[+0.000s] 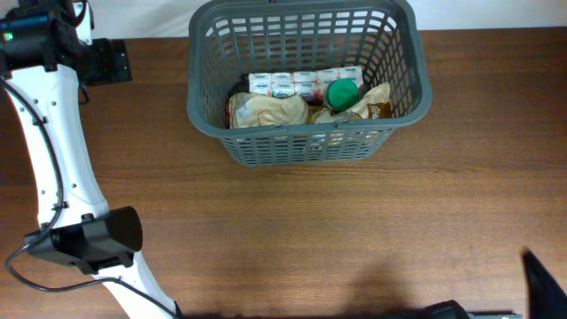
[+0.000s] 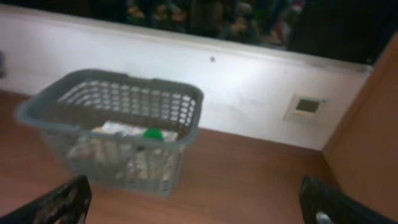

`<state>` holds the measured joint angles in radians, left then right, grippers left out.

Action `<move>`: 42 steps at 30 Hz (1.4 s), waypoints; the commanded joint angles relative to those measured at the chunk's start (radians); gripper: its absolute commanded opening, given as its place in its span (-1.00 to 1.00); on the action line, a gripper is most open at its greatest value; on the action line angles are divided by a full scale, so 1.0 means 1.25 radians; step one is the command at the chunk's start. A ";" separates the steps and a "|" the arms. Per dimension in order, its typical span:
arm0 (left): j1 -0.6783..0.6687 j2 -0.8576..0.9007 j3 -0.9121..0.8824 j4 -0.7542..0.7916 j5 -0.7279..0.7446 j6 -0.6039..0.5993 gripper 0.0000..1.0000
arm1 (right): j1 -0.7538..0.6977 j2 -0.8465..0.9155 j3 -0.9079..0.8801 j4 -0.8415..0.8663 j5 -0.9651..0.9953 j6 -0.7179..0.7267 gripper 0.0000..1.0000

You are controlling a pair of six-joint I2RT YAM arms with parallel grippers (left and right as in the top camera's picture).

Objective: Pack container

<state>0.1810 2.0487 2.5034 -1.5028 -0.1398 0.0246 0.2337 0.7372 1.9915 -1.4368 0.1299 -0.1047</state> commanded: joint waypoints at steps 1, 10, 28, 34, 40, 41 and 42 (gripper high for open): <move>0.002 0.001 -0.002 0.002 -0.003 -0.011 0.98 | -0.082 -0.082 -0.207 0.101 -0.020 0.007 0.98; 0.002 0.001 -0.002 0.002 -0.003 -0.011 0.98 | -0.127 -0.375 -0.940 0.574 -0.141 0.008 0.97; 0.002 0.001 -0.002 0.002 -0.003 -0.011 0.98 | -0.214 -0.587 -1.441 0.817 -0.089 0.007 0.97; 0.002 0.001 -0.002 0.002 -0.003 -0.011 0.98 | -0.214 -0.587 -1.468 0.812 -0.043 0.007 0.97; 0.002 0.001 -0.002 0.002 -0.003 -0.011 0.98 | -0.214 -0.587 -1.495 0.814 -0.043 0.007 0.97; 0.002 0.001 -0.002 0.002 -0.003 -0.011 0.98 | -0.214 -0.587 -1.495 0.814 -0.043 0.007 0.97; 0.002 0.001 -0.002 0.002 -0.003 -0.011 0.98 | -0.214 -0.587 -1.495 0.814 -0.043 0.007 0.97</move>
<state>0.1810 2.0487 2.5034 -1.5024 -0.1394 0.0208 -0.0250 0.0154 0.1307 -0.4206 0.0559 -0.1047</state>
